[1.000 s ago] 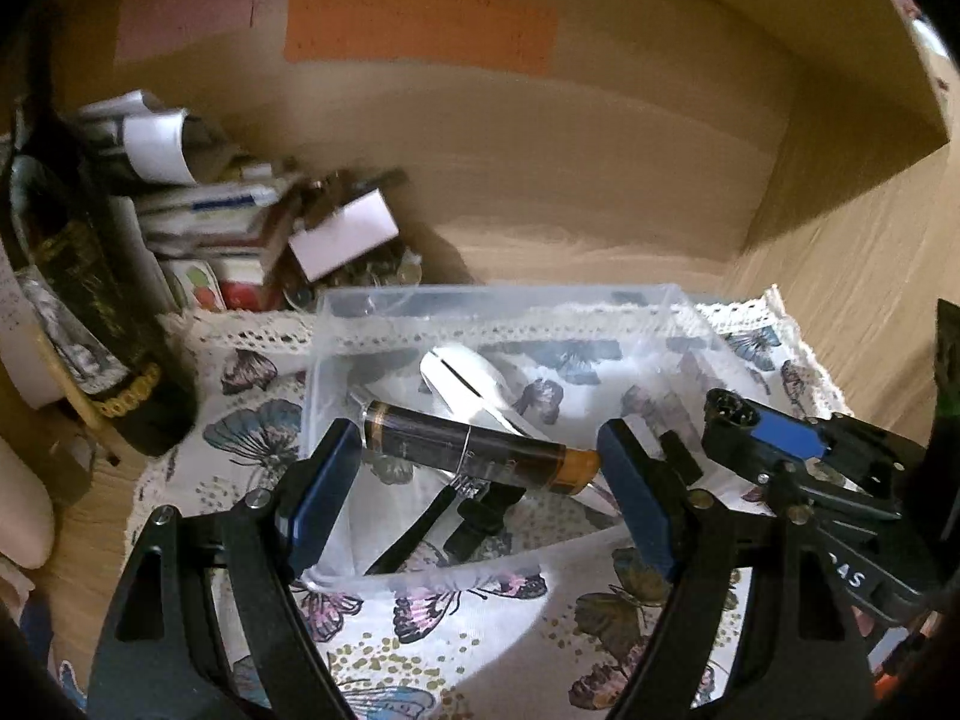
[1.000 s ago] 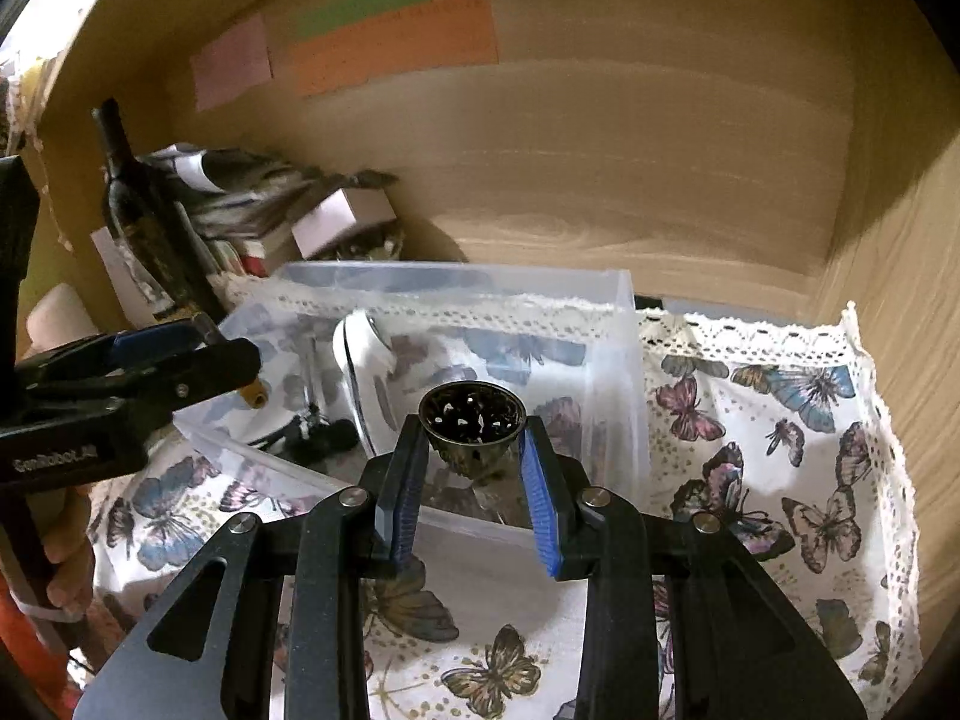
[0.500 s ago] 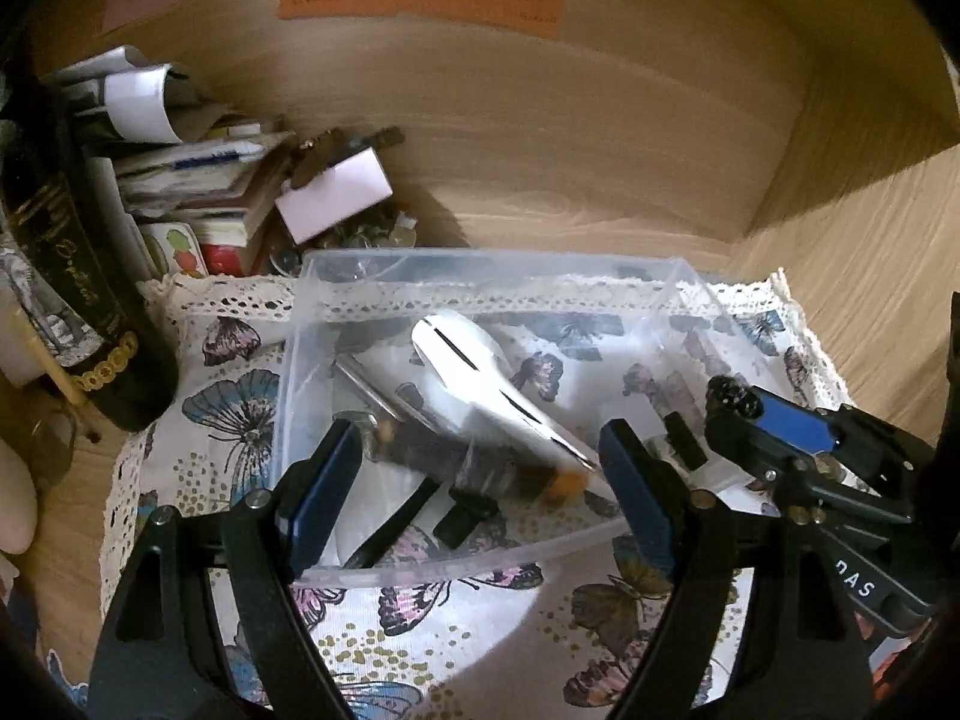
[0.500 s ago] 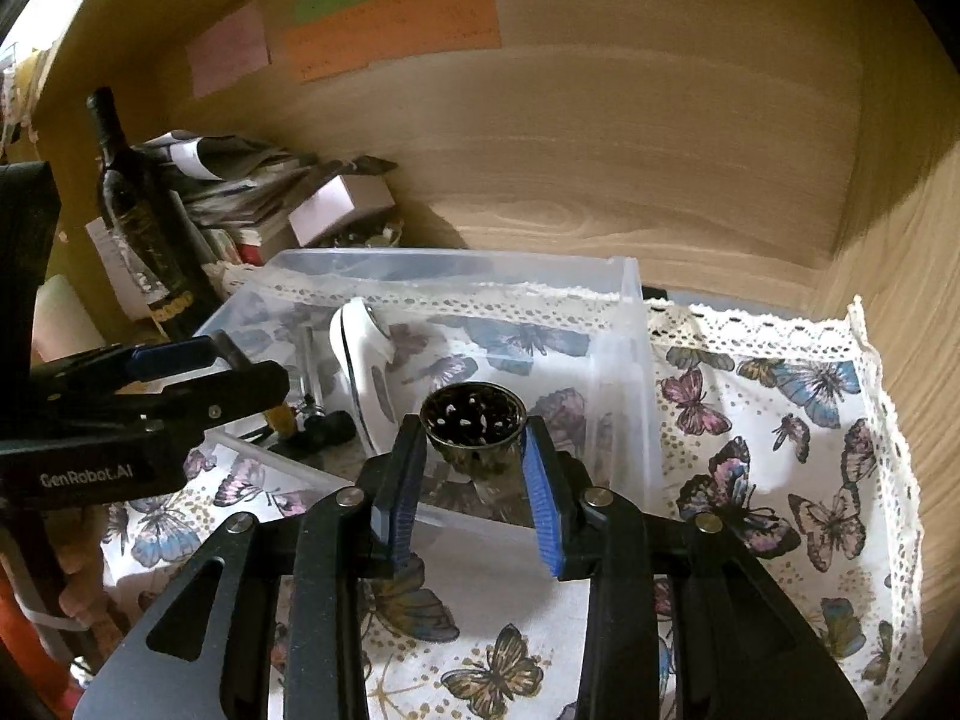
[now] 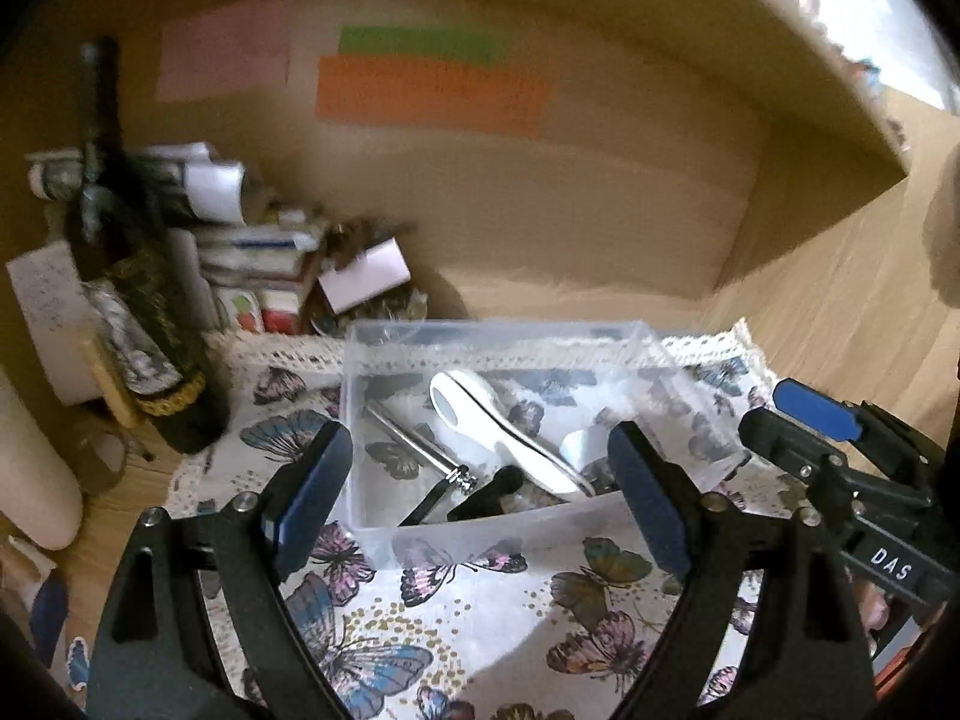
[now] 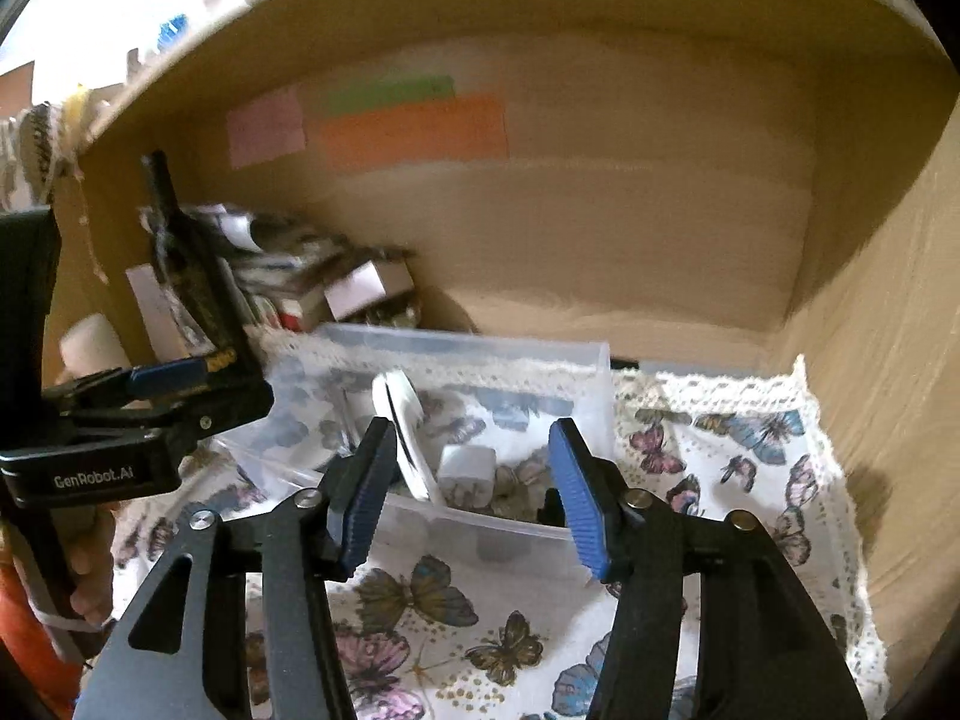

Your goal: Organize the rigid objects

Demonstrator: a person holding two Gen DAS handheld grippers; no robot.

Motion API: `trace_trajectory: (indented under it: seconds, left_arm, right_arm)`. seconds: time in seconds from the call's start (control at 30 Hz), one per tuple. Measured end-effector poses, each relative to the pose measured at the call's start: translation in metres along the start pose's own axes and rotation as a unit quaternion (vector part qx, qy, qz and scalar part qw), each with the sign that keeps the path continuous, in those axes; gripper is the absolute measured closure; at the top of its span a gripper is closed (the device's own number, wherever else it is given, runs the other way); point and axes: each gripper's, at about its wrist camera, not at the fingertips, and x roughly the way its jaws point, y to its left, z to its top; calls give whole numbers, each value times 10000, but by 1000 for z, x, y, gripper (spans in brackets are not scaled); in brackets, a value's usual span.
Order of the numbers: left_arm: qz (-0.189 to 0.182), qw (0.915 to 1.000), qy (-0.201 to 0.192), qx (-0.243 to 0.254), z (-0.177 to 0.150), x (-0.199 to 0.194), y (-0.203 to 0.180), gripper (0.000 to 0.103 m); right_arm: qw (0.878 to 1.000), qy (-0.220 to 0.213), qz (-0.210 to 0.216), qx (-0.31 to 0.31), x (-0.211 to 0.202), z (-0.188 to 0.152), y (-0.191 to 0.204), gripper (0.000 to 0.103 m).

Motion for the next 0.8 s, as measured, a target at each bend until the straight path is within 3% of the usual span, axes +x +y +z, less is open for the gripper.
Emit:
trace_trajectory:
  seconds: [0.07, 0.4, 0.47, 0.8]
  left_arm:
    - [6, 9997, -239, 23, 0, -21, -1, 12]
    - [185, 9907, -1326, 248, -10, -106, -16, 1]
    - [224, 9882, -1479, 333, -14, -118, -21, 0]
    - [173, 9820, -1808, 518, -26, -152, -35, 0]
  right_arm:
    - [9998, -194, -19, -25, -14, 2, 5, 41]
    - [9950, -1001, 23, -30, -83, 0, 20, 13]
    - [9933, -1153, -1, 15, -94, -1, 21, 0]
    - [9904, -1381, -26, 71, -119, -10, 26, 0]
